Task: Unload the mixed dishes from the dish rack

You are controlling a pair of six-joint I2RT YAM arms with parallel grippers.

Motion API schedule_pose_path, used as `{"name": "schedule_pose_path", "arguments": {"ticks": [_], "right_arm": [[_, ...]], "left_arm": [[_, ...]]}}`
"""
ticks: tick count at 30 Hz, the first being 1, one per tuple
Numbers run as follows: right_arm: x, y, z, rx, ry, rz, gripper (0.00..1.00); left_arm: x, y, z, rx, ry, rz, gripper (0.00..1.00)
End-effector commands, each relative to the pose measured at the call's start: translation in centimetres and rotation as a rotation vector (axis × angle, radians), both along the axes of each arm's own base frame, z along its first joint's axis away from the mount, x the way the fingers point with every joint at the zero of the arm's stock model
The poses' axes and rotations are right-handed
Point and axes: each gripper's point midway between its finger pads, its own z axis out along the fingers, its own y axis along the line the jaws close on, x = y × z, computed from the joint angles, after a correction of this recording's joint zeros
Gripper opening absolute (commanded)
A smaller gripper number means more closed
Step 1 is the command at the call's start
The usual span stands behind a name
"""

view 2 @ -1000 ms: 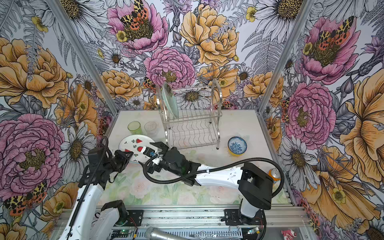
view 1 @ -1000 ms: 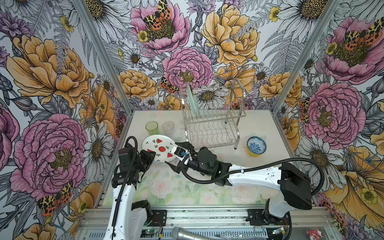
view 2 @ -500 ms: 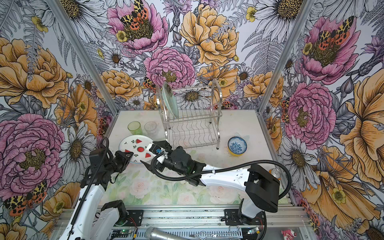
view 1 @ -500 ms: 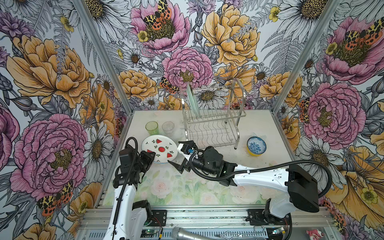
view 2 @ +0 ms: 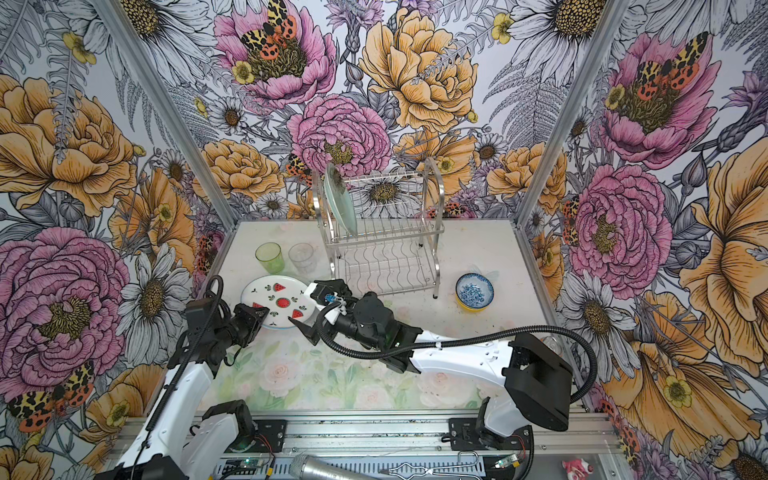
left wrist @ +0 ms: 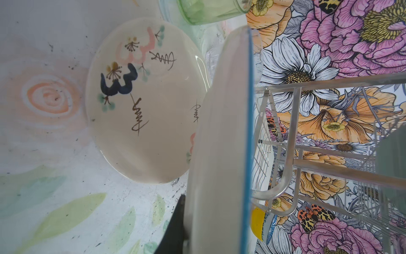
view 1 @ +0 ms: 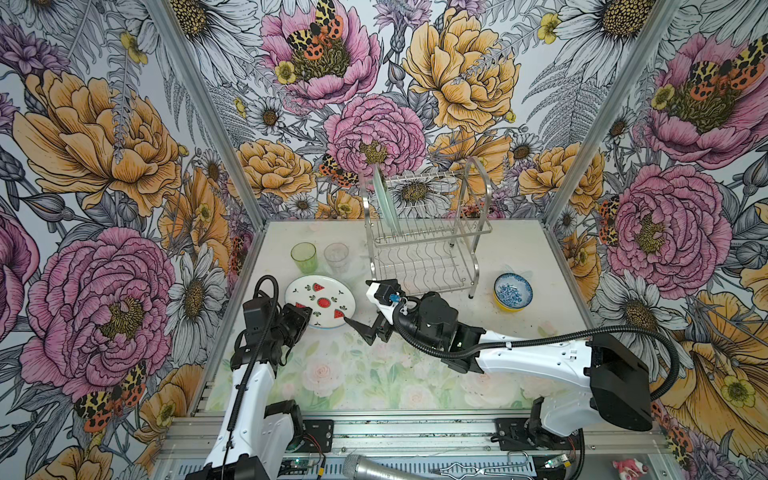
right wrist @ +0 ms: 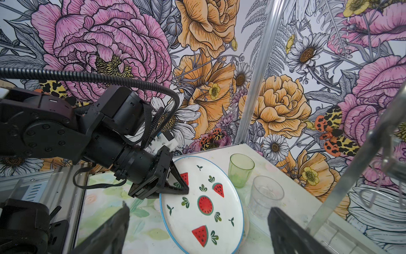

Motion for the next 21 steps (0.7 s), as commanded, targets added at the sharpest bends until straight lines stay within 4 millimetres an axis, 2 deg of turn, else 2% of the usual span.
{"name": "schedule_pose_path", "arguments": {"ticks": [1,11,18,21], "right_arm": [[0.1,-1.0,1.7,0.052,-0.010,-0.020,1.00],[0.4,-2.7,0.9,0.053,0.018,-0.076,1.00],[0.4,-3.7,0.4,0.042,0.024,-0.104,1.00],[0.4,-4.1,0.3,0.039,0.023,-0.118,0.99]], "left_arm": [[1.8,0.6,2.5,0.025,-0.132,0.008,0.00],[1.8,1.3,-0.8,0.062,-0.051,0.018,0.00],[2.0,1.8,-2.3,0.094,-0.012,0.024,0.00],[2.0,1.7,-2.8,0.091,0.005,0.022,0.05]]}}
